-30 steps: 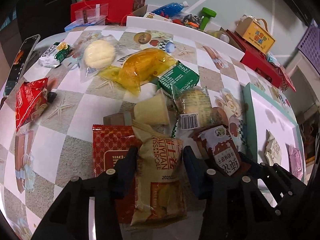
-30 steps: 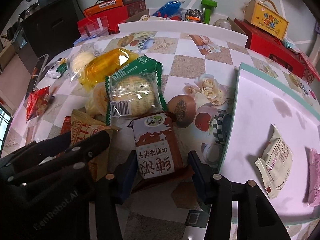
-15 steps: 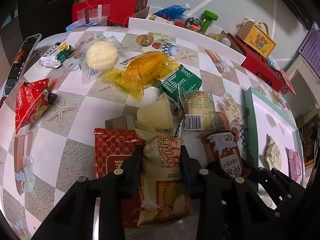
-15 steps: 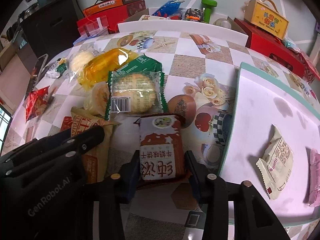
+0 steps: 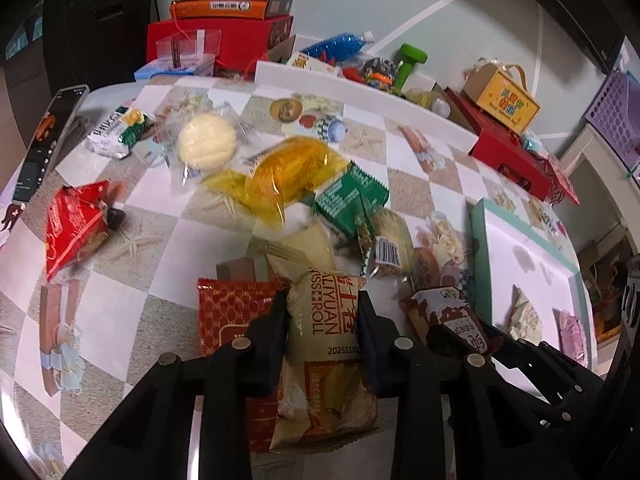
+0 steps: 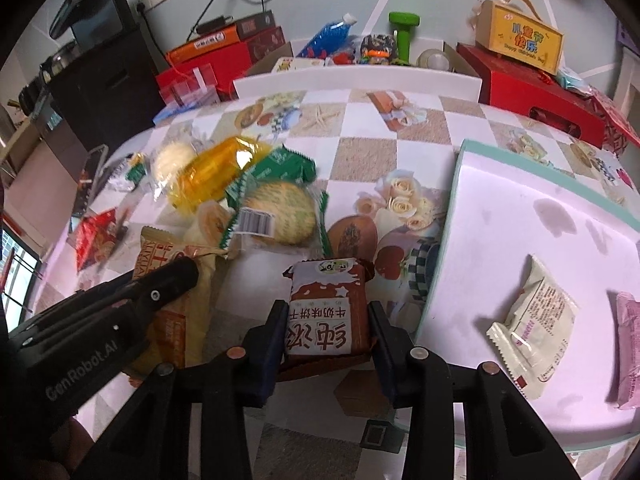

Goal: Organize snacks
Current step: 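Carry both snacks into the white tray and open both tools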

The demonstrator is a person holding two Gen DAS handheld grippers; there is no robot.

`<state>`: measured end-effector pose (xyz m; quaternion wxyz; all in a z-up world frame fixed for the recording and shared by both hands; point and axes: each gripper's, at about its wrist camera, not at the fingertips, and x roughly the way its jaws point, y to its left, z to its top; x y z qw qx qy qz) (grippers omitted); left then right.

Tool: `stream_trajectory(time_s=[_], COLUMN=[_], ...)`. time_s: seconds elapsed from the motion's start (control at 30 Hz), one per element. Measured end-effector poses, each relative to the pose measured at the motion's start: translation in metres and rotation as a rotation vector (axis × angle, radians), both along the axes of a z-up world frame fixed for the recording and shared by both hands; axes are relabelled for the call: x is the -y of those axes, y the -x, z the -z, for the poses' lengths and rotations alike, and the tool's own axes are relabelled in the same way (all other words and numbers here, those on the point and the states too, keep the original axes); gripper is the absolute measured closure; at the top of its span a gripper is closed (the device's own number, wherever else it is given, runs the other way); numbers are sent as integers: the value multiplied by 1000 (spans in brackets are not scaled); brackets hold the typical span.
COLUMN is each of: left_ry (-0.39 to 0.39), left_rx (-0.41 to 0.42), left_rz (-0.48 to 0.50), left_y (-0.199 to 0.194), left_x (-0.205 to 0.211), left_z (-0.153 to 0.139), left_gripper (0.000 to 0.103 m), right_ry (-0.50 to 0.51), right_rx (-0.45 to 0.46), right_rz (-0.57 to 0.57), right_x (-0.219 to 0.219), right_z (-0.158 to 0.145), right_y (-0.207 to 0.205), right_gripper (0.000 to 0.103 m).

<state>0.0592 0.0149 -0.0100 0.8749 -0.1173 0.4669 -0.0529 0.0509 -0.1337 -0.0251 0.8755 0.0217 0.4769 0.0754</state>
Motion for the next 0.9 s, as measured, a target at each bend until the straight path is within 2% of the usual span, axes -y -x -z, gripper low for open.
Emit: stream_trajectory(time_s=[0.23, 0.43, 0.6, 0.7, 0.9], left_ry=[3, 5, -5, -10, -2], left_rx=[53, 83, 94, 106, 130], left_rz=[-10, 20, 72, 111, 229], left_y=[5, 3, -1, -4, -15], left_x=[-3, 7, 28, 46, 95], left_z=[-19, -30, -38, -44, -56], left_gripper=[69, 69, 69, 69, 69], right_ry=[-37, -44, -55, -30, -16], right_rx=[50, 105, 137, 155, 176], right_rz=[17, 62, 163, 232, 392], right_x=[9, 27, 62, 83, 134], right_z=[-18, -36, -44, -45, -42], right_y=[5, 9, 9, 8, 11], right_gripper=[61, 61, 61, 61, 61])
